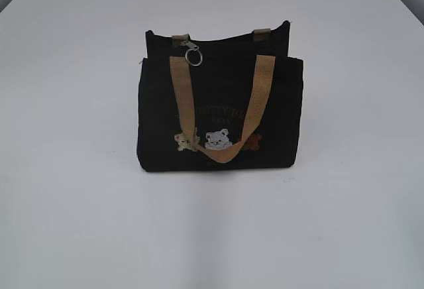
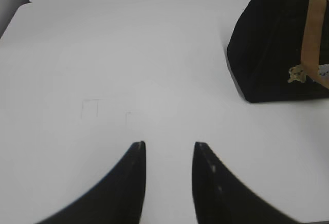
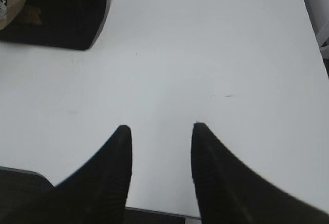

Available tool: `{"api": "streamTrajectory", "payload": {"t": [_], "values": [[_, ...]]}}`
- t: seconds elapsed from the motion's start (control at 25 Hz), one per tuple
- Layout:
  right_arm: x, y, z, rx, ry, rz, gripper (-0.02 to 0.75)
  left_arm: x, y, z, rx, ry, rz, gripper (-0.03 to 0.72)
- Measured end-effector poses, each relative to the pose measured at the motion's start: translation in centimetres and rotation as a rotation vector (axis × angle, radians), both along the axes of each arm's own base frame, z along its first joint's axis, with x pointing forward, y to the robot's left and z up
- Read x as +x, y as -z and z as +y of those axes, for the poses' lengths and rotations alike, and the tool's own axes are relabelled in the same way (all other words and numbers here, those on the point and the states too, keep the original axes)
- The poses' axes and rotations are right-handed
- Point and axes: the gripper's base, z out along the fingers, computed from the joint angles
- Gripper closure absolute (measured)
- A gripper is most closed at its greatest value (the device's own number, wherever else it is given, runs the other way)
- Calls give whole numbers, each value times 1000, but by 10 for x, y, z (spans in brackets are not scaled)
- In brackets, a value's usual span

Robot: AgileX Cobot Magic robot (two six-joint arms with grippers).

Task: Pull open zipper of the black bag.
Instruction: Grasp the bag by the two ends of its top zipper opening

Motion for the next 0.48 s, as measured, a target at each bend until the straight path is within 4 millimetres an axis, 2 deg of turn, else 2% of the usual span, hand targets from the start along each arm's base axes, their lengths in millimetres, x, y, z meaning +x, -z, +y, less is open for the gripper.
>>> {"api": "streamTrajectory", "payload": {"t": [0.36,0.48], "values": [[0,0,0,0,0,0,429,0,0,-1,-13,9,0,453],[0,0,0,0,0,0,429,3,-7,-7,-74,54,-32,452]]}}
